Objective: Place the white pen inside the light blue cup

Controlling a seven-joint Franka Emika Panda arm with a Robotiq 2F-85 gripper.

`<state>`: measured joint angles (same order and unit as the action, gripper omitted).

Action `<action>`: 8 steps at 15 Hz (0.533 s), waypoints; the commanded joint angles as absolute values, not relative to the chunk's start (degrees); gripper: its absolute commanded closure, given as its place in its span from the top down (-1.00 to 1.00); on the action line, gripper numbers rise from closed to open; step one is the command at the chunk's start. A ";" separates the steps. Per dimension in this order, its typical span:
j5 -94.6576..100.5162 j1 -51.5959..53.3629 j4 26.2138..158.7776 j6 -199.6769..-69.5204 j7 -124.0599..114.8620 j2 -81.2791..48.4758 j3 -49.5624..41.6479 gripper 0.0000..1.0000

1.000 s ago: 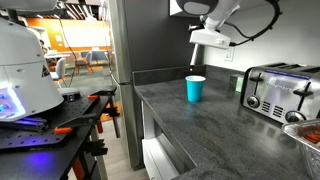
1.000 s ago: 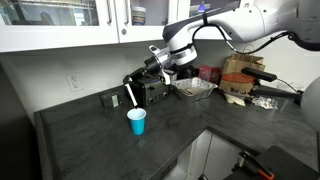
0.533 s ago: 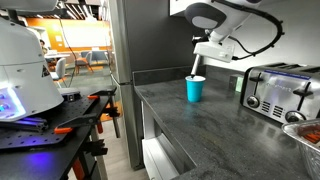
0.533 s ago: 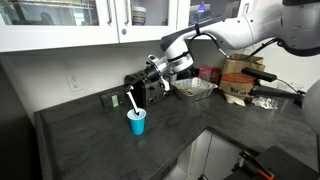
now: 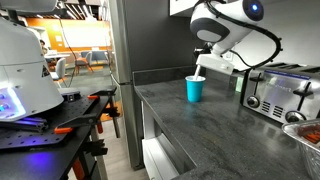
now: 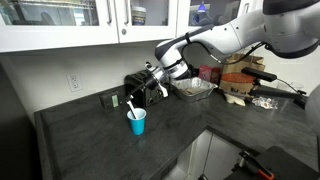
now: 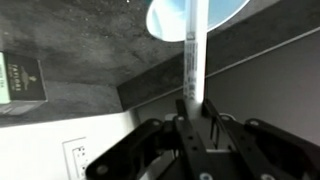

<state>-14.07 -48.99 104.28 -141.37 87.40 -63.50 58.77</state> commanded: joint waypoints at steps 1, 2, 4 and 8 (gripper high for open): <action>-15.39 -45.81 102.43 -140.10 85.80 -61.04 55.54 0.04; -15.57 -45.43 102.22 -140.03 85.82 -60.70 55.05 0.06; -15.61 -45.15 102.44 -140.34 86.19 -59.77 54.82 0.31; -15.61 -45.36 104.68 -141.90 85.83 -55.20 54.79 0.92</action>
<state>-14.26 -46.42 102.56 -141.38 87.37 -60.84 56.47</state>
